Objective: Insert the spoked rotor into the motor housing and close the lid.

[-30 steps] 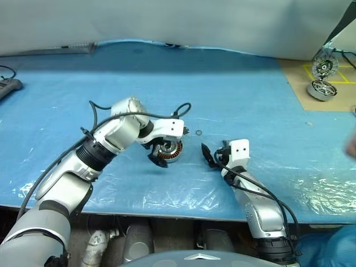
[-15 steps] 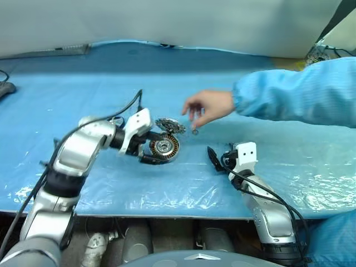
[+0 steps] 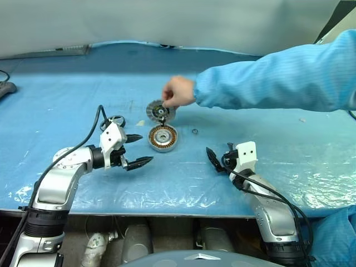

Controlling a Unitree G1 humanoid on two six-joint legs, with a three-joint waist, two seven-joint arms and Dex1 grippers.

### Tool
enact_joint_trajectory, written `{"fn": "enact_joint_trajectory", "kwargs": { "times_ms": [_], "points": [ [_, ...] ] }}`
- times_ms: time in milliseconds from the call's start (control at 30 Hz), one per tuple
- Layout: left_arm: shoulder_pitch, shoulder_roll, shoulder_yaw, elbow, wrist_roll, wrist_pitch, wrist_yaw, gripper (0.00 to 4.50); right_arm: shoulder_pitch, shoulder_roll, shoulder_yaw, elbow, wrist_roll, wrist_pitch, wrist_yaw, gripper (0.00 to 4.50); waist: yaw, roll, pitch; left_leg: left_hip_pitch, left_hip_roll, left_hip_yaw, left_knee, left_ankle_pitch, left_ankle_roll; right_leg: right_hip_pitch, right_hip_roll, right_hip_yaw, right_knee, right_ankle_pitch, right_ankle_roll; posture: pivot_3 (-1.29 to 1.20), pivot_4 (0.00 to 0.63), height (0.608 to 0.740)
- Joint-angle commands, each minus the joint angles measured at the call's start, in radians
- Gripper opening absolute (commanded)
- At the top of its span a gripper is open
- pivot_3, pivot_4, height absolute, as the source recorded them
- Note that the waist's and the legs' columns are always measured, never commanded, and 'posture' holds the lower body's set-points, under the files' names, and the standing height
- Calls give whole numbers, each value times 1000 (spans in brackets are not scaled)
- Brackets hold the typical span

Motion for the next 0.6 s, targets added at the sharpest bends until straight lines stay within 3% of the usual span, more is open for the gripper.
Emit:
{"fn": "enact_joint_trajectory", "kwargs": {
  "times_ms": [33, 600],
  "points": [
    [1, 13, -15, -2, -25, -16, 15, 4460, -8, -1, -1, -33, 10, -7, 4, 4500, 0, 0, 0, 0, 0, 0, 0, 0, 0, 0, 0, 0, 0, 0, 0, 0, 150, 740],
    [-19, 28, -60, 52, -44, -67, 25, 4460, -4, 1, 3, -32, 4, -12, 0, 4500, 0, 0, 0, 2, 0, 0, 3, 0, 0, 0, 0, 1, 5, 0, 0, 0, 150, 740]
  ]
}}
